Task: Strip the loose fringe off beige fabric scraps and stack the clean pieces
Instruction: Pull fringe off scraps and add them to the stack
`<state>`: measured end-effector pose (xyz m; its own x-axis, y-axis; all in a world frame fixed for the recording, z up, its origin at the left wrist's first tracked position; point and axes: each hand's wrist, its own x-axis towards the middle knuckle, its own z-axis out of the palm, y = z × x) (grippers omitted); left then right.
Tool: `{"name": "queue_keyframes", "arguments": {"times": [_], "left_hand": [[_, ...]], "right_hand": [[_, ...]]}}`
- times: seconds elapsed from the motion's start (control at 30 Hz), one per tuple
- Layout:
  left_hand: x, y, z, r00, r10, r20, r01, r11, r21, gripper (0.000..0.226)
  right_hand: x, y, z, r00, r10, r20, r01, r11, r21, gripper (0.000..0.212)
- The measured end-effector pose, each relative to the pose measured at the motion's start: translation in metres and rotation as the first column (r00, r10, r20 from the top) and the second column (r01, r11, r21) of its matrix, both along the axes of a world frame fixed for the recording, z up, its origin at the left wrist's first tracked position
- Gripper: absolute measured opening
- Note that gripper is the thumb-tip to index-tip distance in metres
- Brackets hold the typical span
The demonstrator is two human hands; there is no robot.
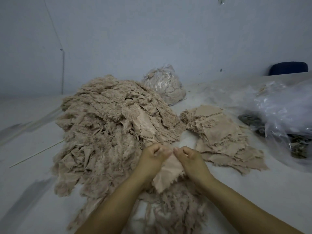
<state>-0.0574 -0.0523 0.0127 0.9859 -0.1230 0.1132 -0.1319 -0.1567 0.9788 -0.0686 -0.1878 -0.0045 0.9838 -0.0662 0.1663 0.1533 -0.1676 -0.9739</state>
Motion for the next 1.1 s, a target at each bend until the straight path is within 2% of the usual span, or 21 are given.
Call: {"name": "queue_keyframes", "arguments": {"times": [0.07,0.13,0.23,0.27,0.33,0.4,0.47,0.53,0.6,0.63,0.73,0.8,0.87,1.0,1.03,1.1], "left_hand": [[0.001,0.002,0.003,0.994,0.098,-0.039,-0.101,0.992,-0.081,0.017],[0.006,0.011,0.006,0.977,0.187,-0.103,-0.201,0.969,-0.146,0.019],[0.011,0.019,0.01,0.973,0.189,-0.135,-0.211,0.963,-0.17,0.019],[0.009,0.016,0.01,0.978,0.156,-0.136,-0.18,0.966,-0.186,0.019],[0.005,0.006,0.008,0.99,0.077,-0.12,-0.105,0.963,-0.247,0.019],[0.0,-0.006,0.005,0.994,0.035,-0.099,-0.06,0.961,-0.27,0.022],[-0.003,-0.015,0.001,0.991,-0.011,-0.135,-0.032,0.949,-0.312,0.028],[-0.006,-0.023,-0.001,0.982,-0.073,-0.174,0.012,0.944,-0.33,0.032],[-0.008,-0.03,-0.006,0.987,-0.052,-0.15,0.014,0.971,-0.24,0.045],[-0.008,-0.033,-0.008,0.994,-0.029,-0.109,0.005,0.976,-0.216,0.043],[-0.002,-0.032,-0.007,0.997,0.073,-0.02,-0.076,0.98,-0.183,0.011],[0.003,-0.03,-0.009,0.995,0.082,-0.064,-0.092,0.982,-0.163,0.015],[0.005,-0.029,-0.012,0.994,0.027,-0.102,-0.042,0.987,-0.152,0.02],[0.007,-0.023,-0.014,0.996,-0.028,-0.086,0.02,0.995,-0.099,0.022],[0.009,-0.017,-0.014,0.998,-0.014,-0.057,0.012,0.999,-0.037,0.023],[0.01,-0.001,-0.017,0.998,-0.015,0.064,0.001,0.976,0.216,0.022]], "right_hand": [[0.003,-0.01,-0.003,0.994,-0.104,0.029,0.106,0.993,-0.045,0.038],[0.002,-0.021,-0.005,0.991,-0.135,0.011,0.136,0.985,-0.108,0.035],[-0.008,-0.025,-0.005,0.997,0.049,-0.053,-0.06,0.973,-0.223,0.052],[-0.011,-0.02,-0.004,0.986,0.14,-0.086,-0.154,0.971,-0.181,0.054],[-0.012,-0.012,-0.001,0.951,0.283,-0.123,-0.279,0.959,0.053,0.054],[-0.009,-0.005,0.003,0.947,0.284,-0.152,-0.22,0.915,0.339,0.047],[-0.007,0.001,0.002,0.975,0.157,-0.161,-0.061,0.875,0.48,0.032],[-0.005,0.003,0.001,0.991,-0.014,-0.135,0.07,0.907,0.416,0.02],[-0.004,0.002,0.003,0.99,-0.112,-0.085,0.135,0.926,0.352,0.018],[-0.003,-0.001,0.005,0.988,-0.143,-0.057,0.154,0.929,0.337,0.024],[-0.001,-0.019,0.006,0.975,-0.221,0.007,0.213,0.948,0.237,0.03],[0.0,-0.034,0.005,0.966,-0.258,0.017,0.25,0.949,0.193,0.03],[0.001,-0.051,0.003,0.958,-0.286,-0.001,0.284,0.95,0.128,0.033],[0.003,-0.098,0.006,0.915,-0.402,-0.01,0.402,0.915,-0.028,0.037],[0.002,-0.114,0.006,0.898,-0.441,0.005,0.439,0.891,-0.114,0.038],[-0.002,-0.145,0.003,0.865,-0.498,0.061,0.484,0.794,-0.368,0.033]]}}
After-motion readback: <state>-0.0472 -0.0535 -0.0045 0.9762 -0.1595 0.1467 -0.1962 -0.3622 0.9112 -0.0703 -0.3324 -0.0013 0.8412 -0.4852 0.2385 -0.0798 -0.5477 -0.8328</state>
